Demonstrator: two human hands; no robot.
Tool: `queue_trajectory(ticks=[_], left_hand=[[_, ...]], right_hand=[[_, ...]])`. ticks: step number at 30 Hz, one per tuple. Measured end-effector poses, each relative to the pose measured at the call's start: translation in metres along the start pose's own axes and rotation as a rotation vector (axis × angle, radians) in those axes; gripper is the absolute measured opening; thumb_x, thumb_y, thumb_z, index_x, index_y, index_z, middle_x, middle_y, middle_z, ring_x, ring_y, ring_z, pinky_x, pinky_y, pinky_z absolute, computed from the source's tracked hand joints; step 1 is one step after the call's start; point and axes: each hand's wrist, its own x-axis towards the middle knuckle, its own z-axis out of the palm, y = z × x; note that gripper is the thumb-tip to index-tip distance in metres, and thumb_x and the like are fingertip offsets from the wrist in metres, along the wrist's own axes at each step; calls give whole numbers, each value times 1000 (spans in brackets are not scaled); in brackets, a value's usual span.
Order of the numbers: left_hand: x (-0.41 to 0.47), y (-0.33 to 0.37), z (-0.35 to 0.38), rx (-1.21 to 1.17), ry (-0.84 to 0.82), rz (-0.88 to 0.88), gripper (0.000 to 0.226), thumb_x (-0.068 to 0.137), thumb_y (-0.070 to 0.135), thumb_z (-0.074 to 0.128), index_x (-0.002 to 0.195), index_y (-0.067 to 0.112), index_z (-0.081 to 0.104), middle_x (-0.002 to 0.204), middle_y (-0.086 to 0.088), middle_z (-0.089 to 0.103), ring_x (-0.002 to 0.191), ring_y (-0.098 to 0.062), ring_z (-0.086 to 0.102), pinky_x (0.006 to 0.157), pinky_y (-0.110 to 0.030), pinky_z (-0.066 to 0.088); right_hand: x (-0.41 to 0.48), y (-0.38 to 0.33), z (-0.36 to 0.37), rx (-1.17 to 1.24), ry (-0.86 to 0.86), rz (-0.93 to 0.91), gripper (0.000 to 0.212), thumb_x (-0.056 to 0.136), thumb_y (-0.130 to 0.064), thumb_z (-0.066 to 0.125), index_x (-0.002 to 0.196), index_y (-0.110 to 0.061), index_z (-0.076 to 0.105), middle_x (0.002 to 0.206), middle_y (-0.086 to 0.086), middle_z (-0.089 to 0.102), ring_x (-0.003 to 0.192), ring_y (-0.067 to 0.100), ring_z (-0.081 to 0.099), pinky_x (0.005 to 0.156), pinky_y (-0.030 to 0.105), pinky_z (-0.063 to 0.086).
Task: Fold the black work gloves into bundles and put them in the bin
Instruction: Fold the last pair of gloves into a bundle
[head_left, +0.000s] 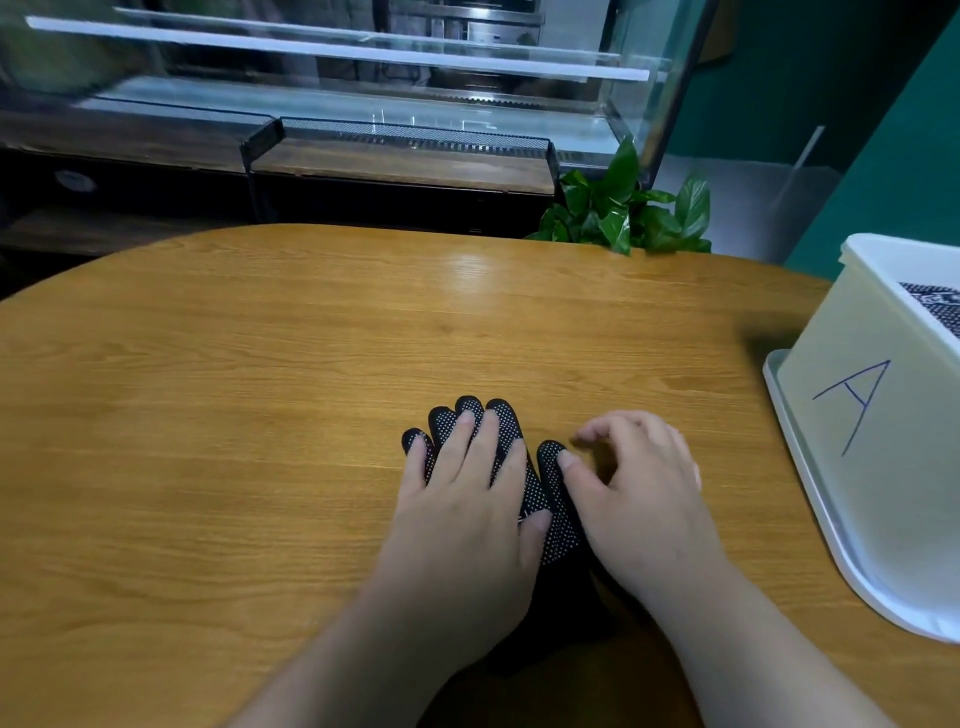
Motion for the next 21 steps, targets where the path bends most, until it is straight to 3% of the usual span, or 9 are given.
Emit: queue_trajectory(ticks=[1, 4, 8, 10, 13, 15, 17, 21], left_hand=[[2, 1, 1, 1, 12, -3, 76, 92, 56, 8, 154, 18, 29, 165, -6, 16, 153, -25, 8, 121, -55, 15], [4, 2, 7, 35, -25, 11, 83, 85, 61, -7, 158, 20, -5, 164, -1, -18, 150, -21, -22, 122, -49, -7], [5, 0, 9, 58, -28, 7, 90, 78, 64, -13, 157, 21, -10, 164, -2, -20, 150, -19, -23, 122, -47, -10], [4, 0, 10, 64, -29, 1, 90, 78, 65, -12, 157, 20, -11, 164, -2, -20, 150, -19, -23, 122, -47, -9], [4, 0, 10, 60, -21, -9, 89, 81, 66, -8, 157, 19, -9, 164, -2, -17, 150, -19, -20, 123, -48, -7], [4, 1, 9, 63, -33, -8, 88, 81, 66, -9, 156, 20, -13, 164, -2, -20, 150, -19, -22, 123, -49, -7], [5, 2, 7, 66, -45, -2, 87, 81, 65, -9, 155, 20, -15, 163, -2, -23, 149, -20, -25, 122, -49, -8], [2, -1, 9, 62, -16, -14, 88, 81, 63, -10, 157, 17, -9, 164, -4, -19, 149, -20, -24, 122, -50, -8]], right_hand=[[0, -1, -1, -22, -14, 19, 27, 91, -53, 55, 109, -35, 59, 119, -16, 45, 127, 10, 36, 111, 37, 26], [2, -5, 1, -114, -116, 73, 27, 89, -61, 53, 99, -36, 54, 140, -9, 41, 143, 15, 23, 118, 44, 15], [8, -10, 4, -134, -257, 127, 35, 89, -57, 55, 76, -24, 52, 163, -2, 23, 153, 19, 1, 122, 51, -4], [8, -11, 3, -97, -251, 129, 38, 89, -52, 59, 69, -21, 51, 164, -4, 23, 153, 18, 1, 122, 51, -6], [3, -12, -5, 72, -145, 132, 37, 84, -44, 69, 63, -20, 51, 148, -13, 44, 145, 15, 25, 123, 50, 6], [-2, -12, -9, 167, -81, 106, 35, 82, -43, 71, 63, -21, 52, 120, -21, 56, 123, 7, 43, 116, 49, 25], [-8, -14, -12, 168, -50, 38, 34, 82, -46, 71, 65, -24, 51, 93, -21, 57, 98, -4, 45, 101, 44, 39], [-19, -18, -17, 88, -108, -126, 20, 87, -42, 69, 76, -34, 54, 79, -22, 54, 100, -21, 35, 80, 26, 34]])
